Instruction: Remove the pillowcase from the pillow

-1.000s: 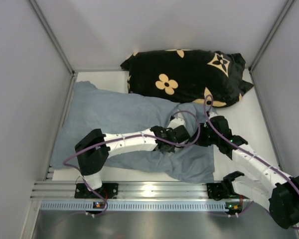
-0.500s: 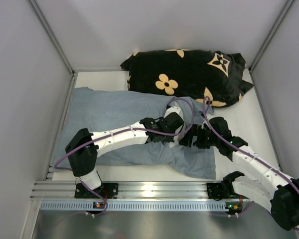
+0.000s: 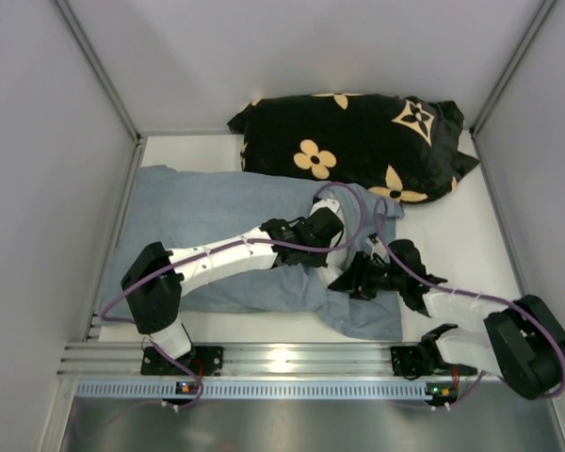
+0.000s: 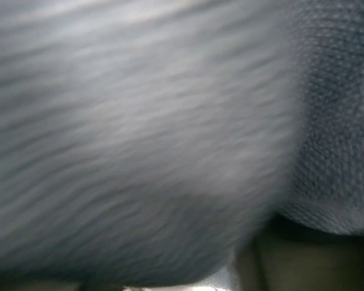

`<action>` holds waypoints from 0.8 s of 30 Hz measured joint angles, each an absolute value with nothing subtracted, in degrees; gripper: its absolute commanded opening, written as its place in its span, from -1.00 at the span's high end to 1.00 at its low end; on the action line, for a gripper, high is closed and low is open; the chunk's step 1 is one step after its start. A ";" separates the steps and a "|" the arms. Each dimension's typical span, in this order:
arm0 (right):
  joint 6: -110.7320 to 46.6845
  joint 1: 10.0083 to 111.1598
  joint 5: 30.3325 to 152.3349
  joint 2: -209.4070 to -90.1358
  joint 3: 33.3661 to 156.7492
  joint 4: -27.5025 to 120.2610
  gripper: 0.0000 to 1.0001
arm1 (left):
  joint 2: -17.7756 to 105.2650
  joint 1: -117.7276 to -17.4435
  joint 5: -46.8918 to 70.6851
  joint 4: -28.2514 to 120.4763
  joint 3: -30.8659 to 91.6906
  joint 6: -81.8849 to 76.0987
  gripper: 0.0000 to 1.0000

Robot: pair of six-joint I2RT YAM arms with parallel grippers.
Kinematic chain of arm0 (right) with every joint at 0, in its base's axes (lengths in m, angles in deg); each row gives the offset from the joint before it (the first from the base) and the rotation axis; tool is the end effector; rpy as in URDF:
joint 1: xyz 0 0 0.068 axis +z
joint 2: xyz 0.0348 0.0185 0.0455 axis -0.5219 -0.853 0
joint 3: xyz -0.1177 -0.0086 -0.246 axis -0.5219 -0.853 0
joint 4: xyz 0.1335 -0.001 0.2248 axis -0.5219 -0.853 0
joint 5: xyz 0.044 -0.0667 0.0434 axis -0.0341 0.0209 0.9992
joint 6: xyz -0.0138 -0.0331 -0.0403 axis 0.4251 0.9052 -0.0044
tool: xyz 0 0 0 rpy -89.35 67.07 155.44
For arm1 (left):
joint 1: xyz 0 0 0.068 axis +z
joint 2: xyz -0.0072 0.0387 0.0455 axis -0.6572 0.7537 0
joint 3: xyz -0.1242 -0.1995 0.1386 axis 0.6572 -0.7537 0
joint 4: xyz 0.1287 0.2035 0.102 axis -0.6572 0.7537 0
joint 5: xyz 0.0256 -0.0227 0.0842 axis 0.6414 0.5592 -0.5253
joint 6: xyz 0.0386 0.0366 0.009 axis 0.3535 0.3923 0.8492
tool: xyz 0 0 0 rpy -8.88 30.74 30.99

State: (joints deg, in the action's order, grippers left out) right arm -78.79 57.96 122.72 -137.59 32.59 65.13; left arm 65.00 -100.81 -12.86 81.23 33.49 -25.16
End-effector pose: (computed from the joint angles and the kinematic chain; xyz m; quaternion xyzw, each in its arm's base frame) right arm 0.1628 0.1063 0.1291 0.0546 0.8567 0.4972 0.1259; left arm 0.1920 -0.3089 0.2542 0.1683 0.9283 -0.1267 0.3065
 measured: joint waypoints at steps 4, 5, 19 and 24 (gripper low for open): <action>-76.39 58.83 117.63 -128.90 33.42 59.36 0.19 | 63.65 -98.52 -11.00 80.99 33.60 -24.50 1.00; -75.25 59.18 115.51 -126.40 34.14 56.47 0.34 | 63.14 -97.73 -10.43 80.84 33.60 -24.35 1.00; -68.96 63.60 100.05 -122.40 36.37 43.69 1.00 | 51.93 -87.85 -1.64 82.50 35.06 -23.04 1.00; -68.13 63.99 97.01 -131.85 40.96 44.43 1.00 | 44.50 -87.41 2.95 81.91 29.03 -24.04 1.00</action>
